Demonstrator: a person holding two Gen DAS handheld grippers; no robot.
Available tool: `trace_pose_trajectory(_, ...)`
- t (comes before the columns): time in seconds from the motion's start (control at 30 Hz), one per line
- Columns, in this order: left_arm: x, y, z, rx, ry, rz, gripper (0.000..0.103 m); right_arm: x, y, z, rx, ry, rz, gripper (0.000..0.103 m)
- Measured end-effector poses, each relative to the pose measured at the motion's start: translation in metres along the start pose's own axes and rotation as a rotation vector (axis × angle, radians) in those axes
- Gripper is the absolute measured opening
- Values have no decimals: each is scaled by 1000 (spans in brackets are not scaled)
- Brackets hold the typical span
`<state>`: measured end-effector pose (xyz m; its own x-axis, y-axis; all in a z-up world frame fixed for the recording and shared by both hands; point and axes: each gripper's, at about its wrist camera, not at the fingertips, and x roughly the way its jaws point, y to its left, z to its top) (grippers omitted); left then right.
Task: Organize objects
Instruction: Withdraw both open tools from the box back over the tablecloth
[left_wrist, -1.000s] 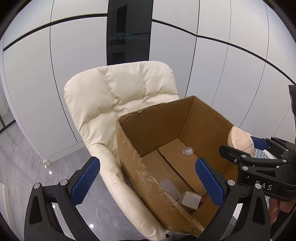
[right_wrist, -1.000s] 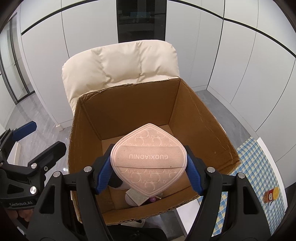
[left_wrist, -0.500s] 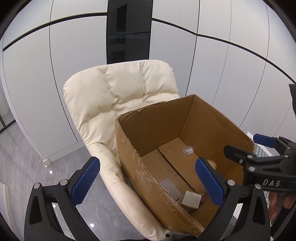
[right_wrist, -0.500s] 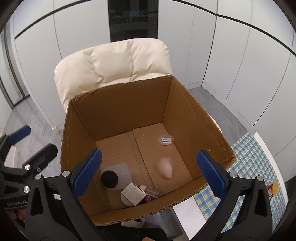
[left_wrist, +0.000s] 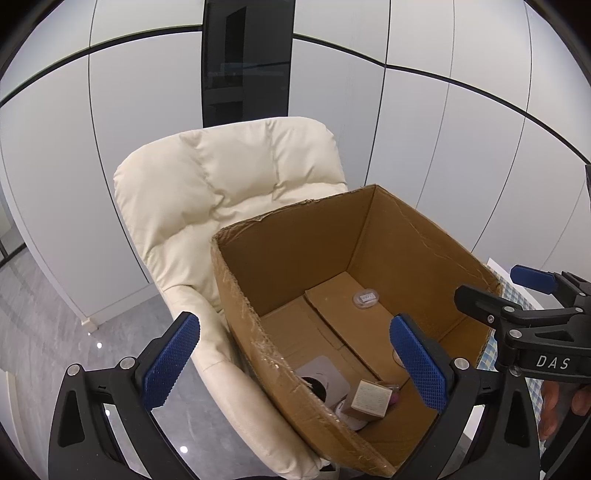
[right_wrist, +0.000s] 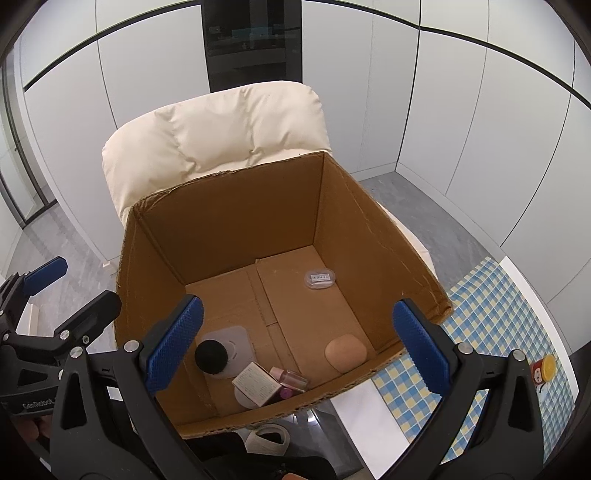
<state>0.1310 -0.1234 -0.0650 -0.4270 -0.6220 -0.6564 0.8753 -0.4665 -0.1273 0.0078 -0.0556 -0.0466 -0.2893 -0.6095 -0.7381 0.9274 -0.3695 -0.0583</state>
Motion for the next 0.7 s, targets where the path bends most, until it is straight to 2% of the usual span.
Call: trace_pose_trajectory(0.7, 9, -35, 4, 26, 13, -41, 103, -16, -44, -11, 67, -10, -50, 103)
